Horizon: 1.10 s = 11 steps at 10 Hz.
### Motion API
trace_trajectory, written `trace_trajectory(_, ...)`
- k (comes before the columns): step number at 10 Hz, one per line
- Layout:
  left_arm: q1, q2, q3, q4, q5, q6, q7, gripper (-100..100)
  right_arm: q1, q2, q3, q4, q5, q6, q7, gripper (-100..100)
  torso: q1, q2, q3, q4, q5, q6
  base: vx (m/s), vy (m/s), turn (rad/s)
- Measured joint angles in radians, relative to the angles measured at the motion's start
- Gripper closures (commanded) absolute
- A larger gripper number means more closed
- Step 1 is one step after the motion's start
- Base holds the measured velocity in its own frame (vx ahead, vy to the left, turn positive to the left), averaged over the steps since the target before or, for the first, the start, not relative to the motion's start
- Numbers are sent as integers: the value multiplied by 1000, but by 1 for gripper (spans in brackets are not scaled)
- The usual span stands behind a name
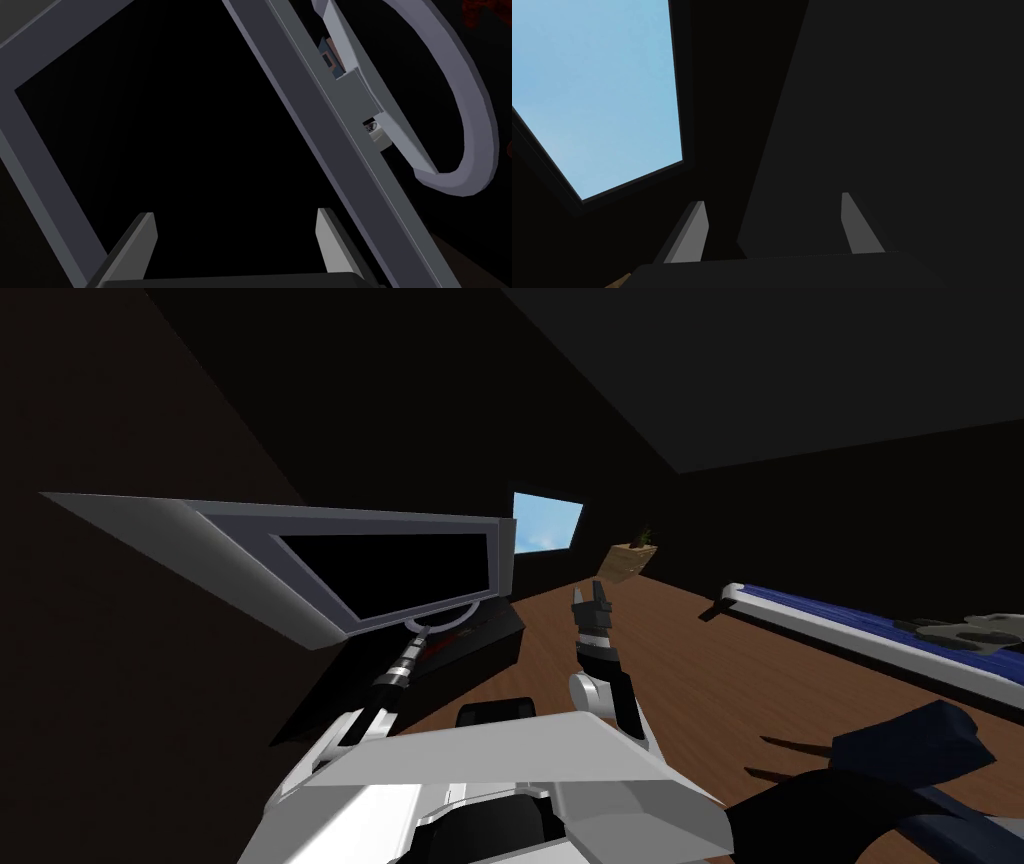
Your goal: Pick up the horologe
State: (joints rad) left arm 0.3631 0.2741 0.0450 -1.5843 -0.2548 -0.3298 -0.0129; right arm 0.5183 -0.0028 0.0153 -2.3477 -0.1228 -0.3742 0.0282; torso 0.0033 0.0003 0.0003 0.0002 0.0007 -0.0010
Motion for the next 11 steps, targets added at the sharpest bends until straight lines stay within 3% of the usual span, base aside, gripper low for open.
trace_trajectory(2,-7,13,4,71,-22,1,2,-100,0,0,0,0,0,0,0,0,0,0,0,0,0,0,-21,26,-208)
trace_trajectory(3,3,37,4,83,-33,14,13,-100,0,0,0,0,0,0,0,0,0,0,0,0,0,1,-15,28,-111)
trace_trajectory(7,-8,54,6,159,-66,33,20,-100,0,0,0,0,0,0,0,0,0,-1,-1,0,0,0,-6,15,-85)
trace_trajectory(9,-28,62,14,239,-83,21,18,-100,0,0,0,0,0,0,0,0,0,-2,-1,0,0,1,-4,24,-207)
trace_trajectory(11,-15,81,11,264,-107,45,28,-100,0,0,0,0,0,0,0,0,0,-1,-1,0,0,1,-5,25,-191)
